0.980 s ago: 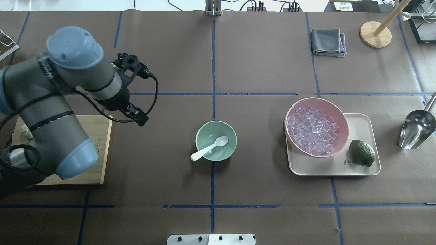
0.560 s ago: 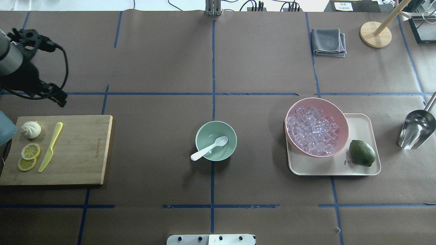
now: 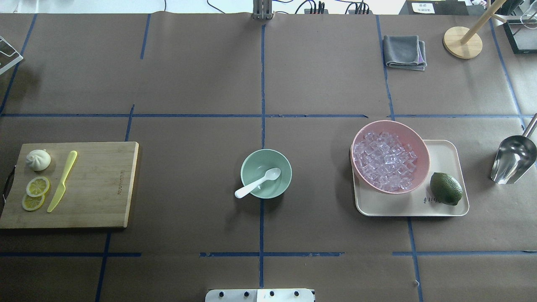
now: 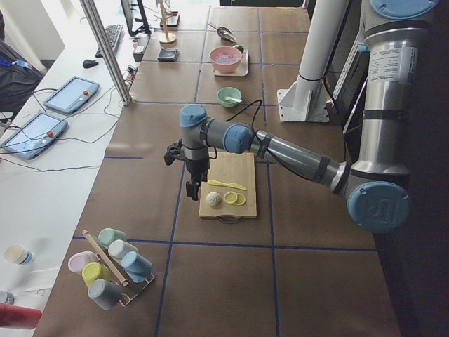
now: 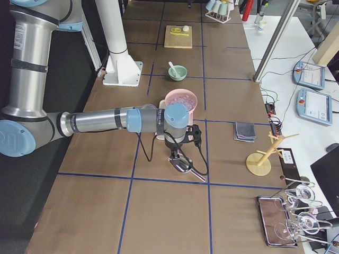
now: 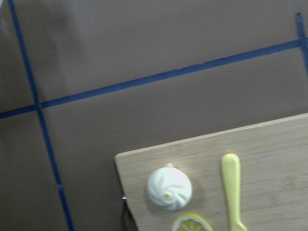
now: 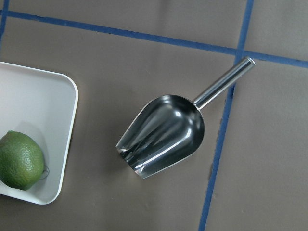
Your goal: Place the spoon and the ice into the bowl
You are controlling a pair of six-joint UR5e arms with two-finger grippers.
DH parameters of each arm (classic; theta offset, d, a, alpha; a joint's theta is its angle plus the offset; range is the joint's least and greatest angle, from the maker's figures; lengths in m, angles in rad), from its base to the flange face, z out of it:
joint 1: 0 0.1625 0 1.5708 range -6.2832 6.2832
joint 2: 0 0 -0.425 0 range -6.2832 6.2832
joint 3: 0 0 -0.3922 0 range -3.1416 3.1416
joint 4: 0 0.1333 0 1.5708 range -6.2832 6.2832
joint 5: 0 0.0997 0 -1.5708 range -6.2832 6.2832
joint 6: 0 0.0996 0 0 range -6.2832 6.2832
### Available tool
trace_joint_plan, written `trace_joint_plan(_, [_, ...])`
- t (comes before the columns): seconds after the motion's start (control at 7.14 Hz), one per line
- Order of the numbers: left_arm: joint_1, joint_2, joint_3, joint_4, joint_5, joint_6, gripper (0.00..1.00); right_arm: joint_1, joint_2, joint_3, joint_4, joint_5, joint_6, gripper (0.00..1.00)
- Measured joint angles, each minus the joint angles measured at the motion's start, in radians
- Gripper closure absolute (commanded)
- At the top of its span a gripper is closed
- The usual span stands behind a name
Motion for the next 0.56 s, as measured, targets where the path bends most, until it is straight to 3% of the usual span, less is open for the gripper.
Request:
trace_joint_plan(0.28, [-0.140,0.018,0.100,-0.008,-0.153,0.153,0.00,-0.062,0.052,0.028,0.001,0.004,0.031,0.00])
trace_joint_plan(0.56, [-0.183,0.029,0.139,-0.010,-0.217,0.222,0.00,-0.170,0.116,0.107,0.009,-0.003,0.256,0.00])
